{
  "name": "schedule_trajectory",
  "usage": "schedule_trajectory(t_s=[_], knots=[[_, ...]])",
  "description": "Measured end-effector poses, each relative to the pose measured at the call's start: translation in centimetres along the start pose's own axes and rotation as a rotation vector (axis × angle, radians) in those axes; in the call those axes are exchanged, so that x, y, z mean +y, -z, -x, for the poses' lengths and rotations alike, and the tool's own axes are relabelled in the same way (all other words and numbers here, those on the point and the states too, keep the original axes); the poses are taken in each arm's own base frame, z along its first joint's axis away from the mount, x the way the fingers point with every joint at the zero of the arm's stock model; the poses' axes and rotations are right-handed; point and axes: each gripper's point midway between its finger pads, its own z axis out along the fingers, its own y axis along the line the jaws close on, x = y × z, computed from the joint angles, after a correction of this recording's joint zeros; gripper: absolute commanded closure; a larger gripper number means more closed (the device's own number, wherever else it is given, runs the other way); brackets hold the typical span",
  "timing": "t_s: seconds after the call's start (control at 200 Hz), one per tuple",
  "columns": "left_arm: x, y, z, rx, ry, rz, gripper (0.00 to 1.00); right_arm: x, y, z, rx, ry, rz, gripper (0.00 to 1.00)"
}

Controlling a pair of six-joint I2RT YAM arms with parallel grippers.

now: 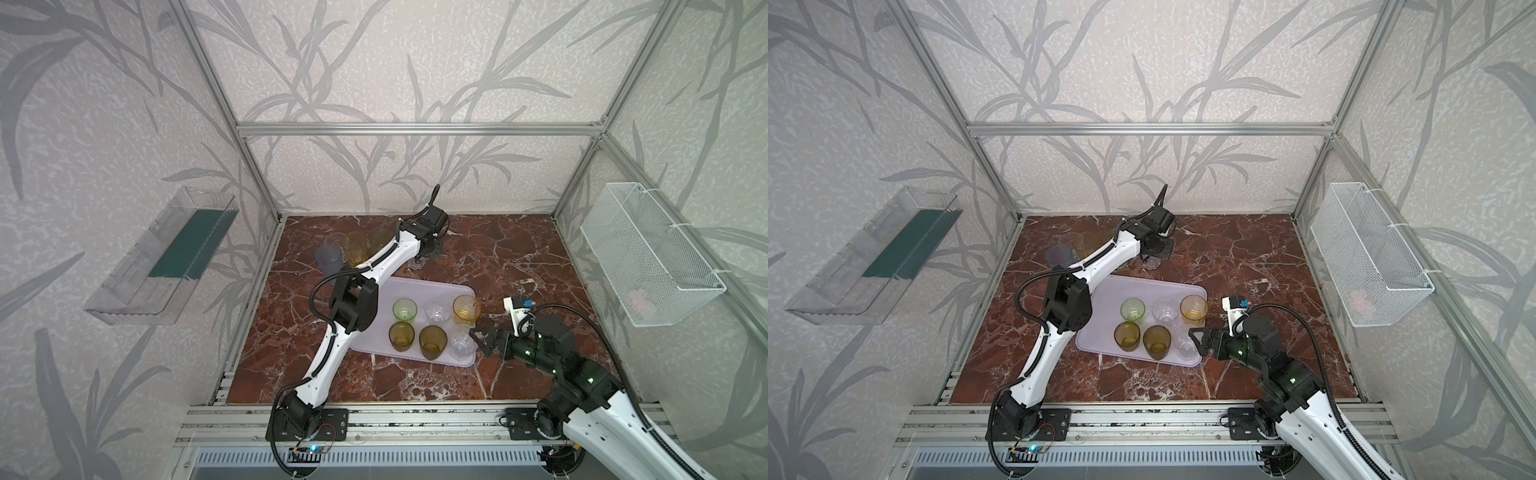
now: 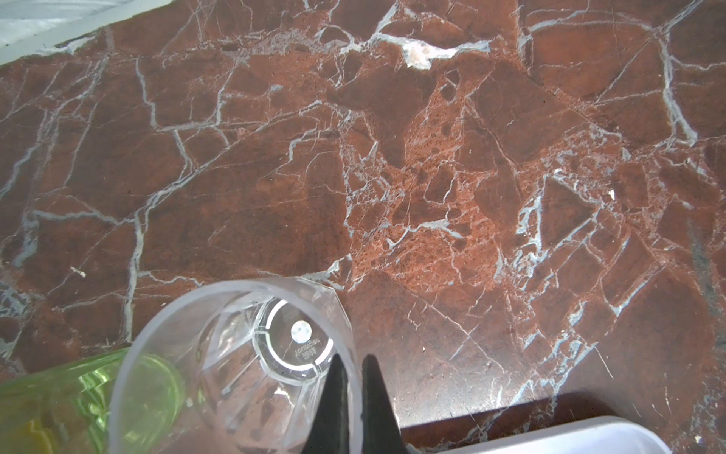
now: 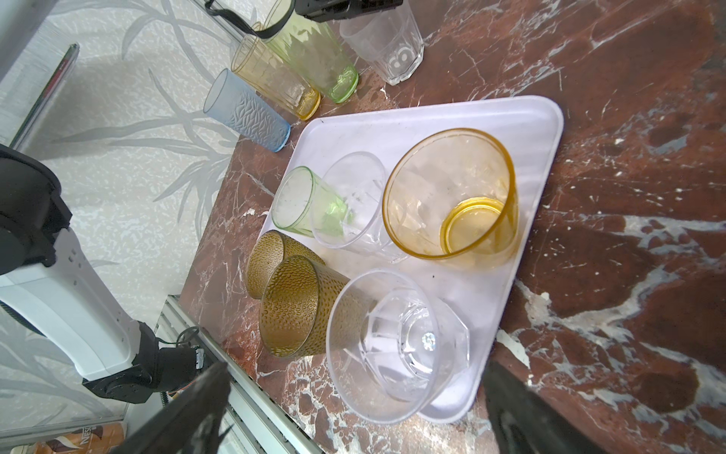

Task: Place the glasses into the tray
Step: Pick up the glass from the top-center of the table.

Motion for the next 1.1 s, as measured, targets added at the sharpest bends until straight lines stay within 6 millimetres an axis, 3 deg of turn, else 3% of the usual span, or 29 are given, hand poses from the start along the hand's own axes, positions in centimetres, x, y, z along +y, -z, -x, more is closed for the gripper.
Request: schedule_trajectory(t_s=[0.245,0.36,0.735,0.925,1.1], knots=[[-0.4,0.8,-0.2,0.011,-0.009,-0.006,1.0,0.1,0.2,0.1,-0.008,-0.003,0.007,0.01],[-1.2,2.4,0.0,0.0,-0.019,-0.018,1.0,0.1,0.1,0.1,-0.008,-0.007,0.007,0.01],[-3.1,11.8,2.7,-0.14,-0.037,-0.072,1.0,0.2,0.2,0.0,-0.013,-0.021,0.015,0.01],[-2.5,15.8,1.9,-0.19,-0.044,-0.059,1.0,0.4,0.3,0.1,-0.013,-0.03,0.028,0.01],[-1.4,19.1,-0.4,-0.238,-0.036,-0.049,1.0,1.1,0.3,0.4,-0.02,-0.045,0.059,0.01]])
